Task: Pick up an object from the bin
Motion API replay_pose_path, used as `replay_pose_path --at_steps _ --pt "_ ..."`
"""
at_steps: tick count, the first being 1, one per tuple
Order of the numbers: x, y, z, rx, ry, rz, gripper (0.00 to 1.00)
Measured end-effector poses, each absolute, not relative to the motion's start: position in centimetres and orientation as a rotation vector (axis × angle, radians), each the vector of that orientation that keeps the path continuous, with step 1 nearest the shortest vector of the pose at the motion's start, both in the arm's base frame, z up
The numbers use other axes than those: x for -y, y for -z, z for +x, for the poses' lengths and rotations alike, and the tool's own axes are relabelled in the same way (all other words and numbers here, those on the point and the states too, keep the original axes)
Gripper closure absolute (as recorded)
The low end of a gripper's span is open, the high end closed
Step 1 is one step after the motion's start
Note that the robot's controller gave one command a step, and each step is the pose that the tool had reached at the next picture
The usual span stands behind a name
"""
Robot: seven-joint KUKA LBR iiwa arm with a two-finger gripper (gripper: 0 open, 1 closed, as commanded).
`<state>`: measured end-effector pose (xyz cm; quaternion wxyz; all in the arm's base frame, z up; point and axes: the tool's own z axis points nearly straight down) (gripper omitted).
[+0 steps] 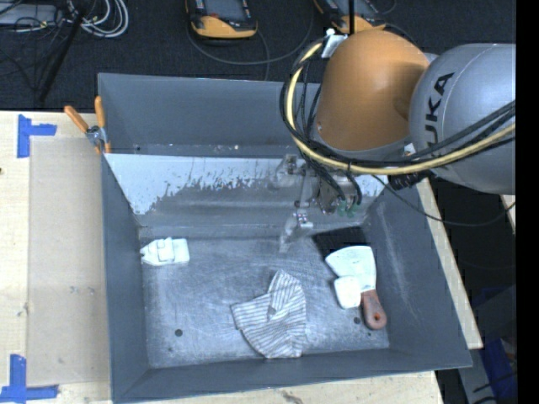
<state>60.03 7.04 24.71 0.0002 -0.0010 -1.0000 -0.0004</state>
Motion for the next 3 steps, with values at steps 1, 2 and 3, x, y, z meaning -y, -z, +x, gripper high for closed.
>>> replay_pose_path --at_steps 1,2,3 --pt "-7.0 -24.7 60.0 3.141 0.001 -0.003 0.00" --pt "-6.2 -21.4 59.0 3.150 0.003 0.021 0.00" --pt "-5.5 -15.1 58.5 3.138 0.000 0.202 0.00"
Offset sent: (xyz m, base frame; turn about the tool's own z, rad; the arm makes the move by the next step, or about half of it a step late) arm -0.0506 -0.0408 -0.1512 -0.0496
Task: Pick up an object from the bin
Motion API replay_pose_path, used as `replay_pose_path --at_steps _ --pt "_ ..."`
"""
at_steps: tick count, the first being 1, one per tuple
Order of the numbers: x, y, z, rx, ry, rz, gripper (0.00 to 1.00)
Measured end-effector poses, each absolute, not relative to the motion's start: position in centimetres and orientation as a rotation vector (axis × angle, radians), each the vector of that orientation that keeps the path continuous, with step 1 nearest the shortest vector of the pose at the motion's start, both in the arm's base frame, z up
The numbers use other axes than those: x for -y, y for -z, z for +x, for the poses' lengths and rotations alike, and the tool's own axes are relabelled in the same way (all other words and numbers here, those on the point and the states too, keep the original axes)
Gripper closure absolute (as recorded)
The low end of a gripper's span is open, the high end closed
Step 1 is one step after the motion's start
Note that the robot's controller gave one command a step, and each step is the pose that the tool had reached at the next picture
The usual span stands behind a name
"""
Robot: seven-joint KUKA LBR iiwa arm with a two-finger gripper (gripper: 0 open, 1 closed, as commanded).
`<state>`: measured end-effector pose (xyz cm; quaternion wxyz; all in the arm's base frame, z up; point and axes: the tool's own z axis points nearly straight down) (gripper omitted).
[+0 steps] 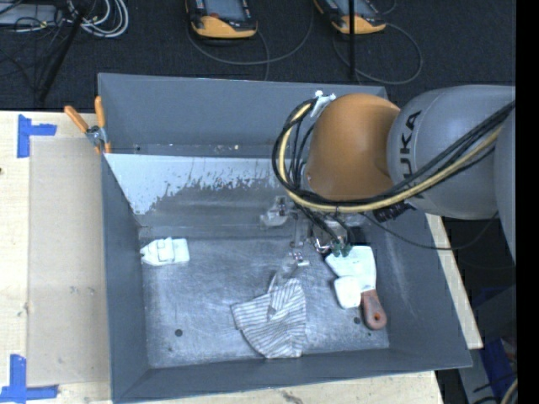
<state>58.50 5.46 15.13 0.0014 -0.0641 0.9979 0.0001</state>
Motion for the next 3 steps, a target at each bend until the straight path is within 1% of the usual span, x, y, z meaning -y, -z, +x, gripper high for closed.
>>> replay_pose_path --at_steps 1,2,3 --pt "-5.2 -8.0 57.0 -3.090 0.001 -0.603 1.00" --pt "-5.2 -8.0 57.0 -3.090 0.001 -0.602 1.00" --pt "-5.3 -18.0 57.4 -3.085 -0.001 -0.586 1.00"
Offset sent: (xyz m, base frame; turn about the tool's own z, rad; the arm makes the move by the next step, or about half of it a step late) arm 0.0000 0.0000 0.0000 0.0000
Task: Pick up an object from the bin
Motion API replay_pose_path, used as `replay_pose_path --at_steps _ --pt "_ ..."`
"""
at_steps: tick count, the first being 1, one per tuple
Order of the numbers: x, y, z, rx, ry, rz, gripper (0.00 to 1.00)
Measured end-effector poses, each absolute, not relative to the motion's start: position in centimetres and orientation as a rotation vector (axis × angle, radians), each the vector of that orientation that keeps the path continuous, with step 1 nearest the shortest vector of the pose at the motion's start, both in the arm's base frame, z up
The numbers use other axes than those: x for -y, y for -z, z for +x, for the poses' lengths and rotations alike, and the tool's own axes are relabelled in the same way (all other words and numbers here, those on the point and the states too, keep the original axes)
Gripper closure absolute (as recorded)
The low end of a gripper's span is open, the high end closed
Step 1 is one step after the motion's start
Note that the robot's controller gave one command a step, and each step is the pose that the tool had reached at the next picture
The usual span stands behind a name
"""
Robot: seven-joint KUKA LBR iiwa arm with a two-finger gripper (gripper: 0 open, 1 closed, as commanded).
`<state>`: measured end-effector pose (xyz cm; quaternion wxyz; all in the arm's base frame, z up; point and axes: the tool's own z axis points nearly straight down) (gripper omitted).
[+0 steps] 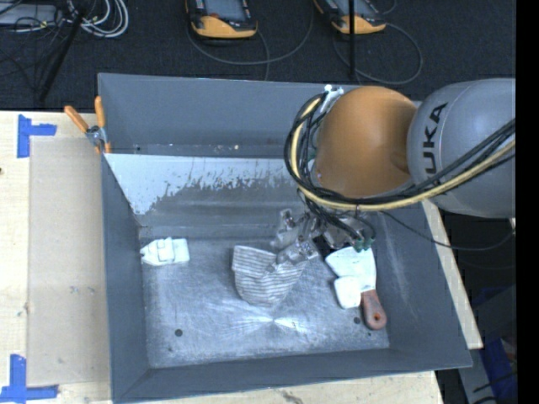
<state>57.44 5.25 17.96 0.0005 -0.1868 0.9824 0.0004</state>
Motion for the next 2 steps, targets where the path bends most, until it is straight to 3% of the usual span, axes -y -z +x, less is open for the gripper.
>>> replay_pose_path --at_steps 1,2 --pt "-5.2 -18.0 57.4 -3.086 -0.001 -0.586 1.00" --pt "-5.5 -22.4 57.7 -3.083 -0.003 -0.636 1.00"
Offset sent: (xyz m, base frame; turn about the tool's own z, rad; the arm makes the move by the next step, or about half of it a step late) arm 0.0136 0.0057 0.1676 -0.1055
